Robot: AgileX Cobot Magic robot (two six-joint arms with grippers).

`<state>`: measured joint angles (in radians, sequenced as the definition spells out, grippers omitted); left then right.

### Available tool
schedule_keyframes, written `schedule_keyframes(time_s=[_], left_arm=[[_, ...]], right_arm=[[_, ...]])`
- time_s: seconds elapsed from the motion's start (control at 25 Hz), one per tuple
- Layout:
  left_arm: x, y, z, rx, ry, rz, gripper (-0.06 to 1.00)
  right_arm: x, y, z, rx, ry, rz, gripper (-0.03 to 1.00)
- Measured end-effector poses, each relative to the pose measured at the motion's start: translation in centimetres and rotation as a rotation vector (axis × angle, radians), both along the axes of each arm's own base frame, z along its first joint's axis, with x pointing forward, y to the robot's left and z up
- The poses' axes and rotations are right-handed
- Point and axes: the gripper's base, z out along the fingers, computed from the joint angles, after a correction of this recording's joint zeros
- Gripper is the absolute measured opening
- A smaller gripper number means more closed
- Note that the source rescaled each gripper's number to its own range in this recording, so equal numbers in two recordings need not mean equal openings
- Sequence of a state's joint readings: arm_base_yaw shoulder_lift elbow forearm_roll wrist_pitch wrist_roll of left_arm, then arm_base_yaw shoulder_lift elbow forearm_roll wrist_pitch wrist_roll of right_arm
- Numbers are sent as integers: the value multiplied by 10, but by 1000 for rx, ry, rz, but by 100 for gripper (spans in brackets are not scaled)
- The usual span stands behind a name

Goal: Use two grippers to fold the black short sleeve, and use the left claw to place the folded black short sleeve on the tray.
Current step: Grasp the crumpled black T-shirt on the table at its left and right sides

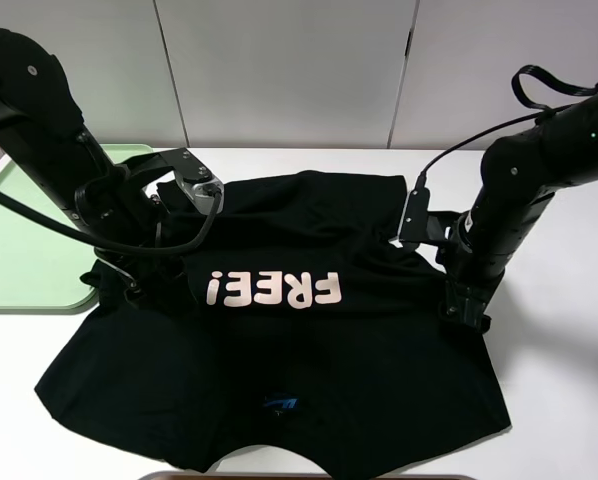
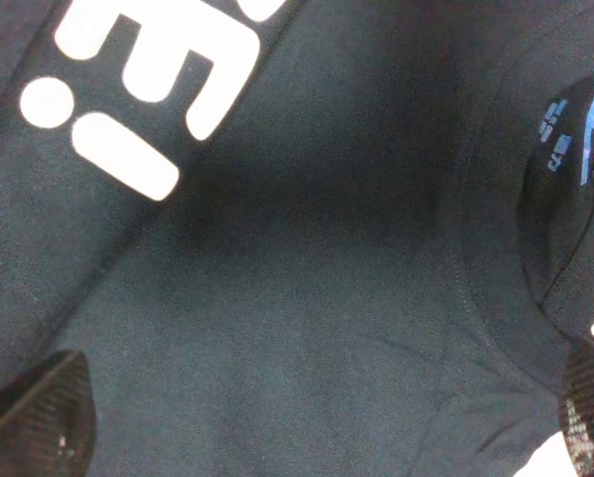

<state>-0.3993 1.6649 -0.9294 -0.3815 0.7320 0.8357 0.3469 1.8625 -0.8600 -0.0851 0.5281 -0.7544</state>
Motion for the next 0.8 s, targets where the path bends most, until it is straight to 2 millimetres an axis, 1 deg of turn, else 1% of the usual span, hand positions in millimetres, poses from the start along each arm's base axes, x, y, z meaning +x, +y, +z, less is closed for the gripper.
schedule_keyframes(time_s=[0.36,0.4,0.44,0.48,0.6,0.64,0.68,0.8], left_arm=[[0,0,0,0,-2,0,92],[0,0,0,0,-2,0,92],[0,0,0,0,-2,0,92],[0,0,0,0,-2,0,92],[0,0,0,0,-2,0,91],[0,0,0,0,-2,0,91],[0,0,0,0,-3,1,91],[1,0,0,-1,-10,3,91]], right_arm=[[-2,-3,2,-54,76,4,100],[-3,-3,2,-56,86,1,98],[-4,-4,1,-60,95,0,92],[-4,-4,1,-60,95,0,92],[-5,-4,1,-62,100,0,66],[-4,-4,1,-61,97,0,52],[-4,-4,1,-59,94,0,48],[-3,-4,2,-57,88,0,47]])
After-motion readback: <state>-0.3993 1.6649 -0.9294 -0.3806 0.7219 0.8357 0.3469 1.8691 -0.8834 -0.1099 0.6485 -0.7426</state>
